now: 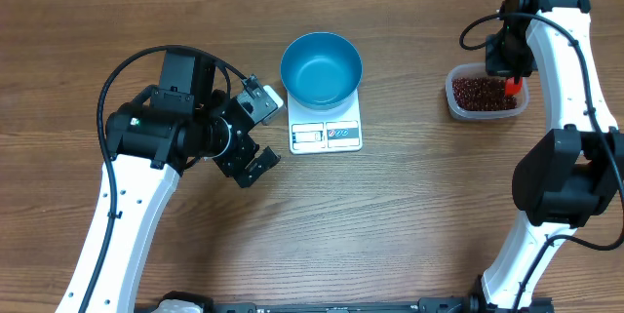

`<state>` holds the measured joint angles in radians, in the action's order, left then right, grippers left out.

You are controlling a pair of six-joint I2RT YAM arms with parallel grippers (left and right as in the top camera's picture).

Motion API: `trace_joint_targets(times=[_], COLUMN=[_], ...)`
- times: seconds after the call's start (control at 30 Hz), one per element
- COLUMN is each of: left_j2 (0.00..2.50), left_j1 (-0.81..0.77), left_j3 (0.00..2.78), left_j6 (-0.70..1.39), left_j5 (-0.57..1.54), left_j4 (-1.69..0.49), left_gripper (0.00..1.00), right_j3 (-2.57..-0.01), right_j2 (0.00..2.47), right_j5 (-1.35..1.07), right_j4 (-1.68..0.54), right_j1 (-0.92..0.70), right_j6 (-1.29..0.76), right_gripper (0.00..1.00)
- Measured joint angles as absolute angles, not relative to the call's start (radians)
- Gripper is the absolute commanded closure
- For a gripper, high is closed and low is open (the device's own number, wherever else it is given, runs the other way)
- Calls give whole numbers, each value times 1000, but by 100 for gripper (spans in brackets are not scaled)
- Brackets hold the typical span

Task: Scoop item into bowl and weigh 150g on scale
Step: 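Raise the right gripper and lower the red scoop into the beans, then drag the red scoop through the beans with the right gripper to fill it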

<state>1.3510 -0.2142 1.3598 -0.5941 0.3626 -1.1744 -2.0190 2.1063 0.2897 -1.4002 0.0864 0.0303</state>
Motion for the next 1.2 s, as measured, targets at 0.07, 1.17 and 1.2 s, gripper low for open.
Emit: trace_joint_targets(times=[0.07, 1.17, 1.2], left_j2=[1351, 1351, 1351], left_j1=[-214, -214, -214], left_j3=[1360, 1360, 1360], left_j6=[-594, -594, -594], left_j5=[363, 362, 363], left_j4=[-1174, -1174, -1174], left_gripper=[0, 0, 0], right_j3=[-2019, -2019, -2019], right_j2=[2107, 2185, 2186], right_j5=[295, 120, 109], right_j4=[-1402, -1480, -1477], right_j1=[86, 92, 94], right_j6=[31, 30, 30], right_gripper=[96, 96, 96])
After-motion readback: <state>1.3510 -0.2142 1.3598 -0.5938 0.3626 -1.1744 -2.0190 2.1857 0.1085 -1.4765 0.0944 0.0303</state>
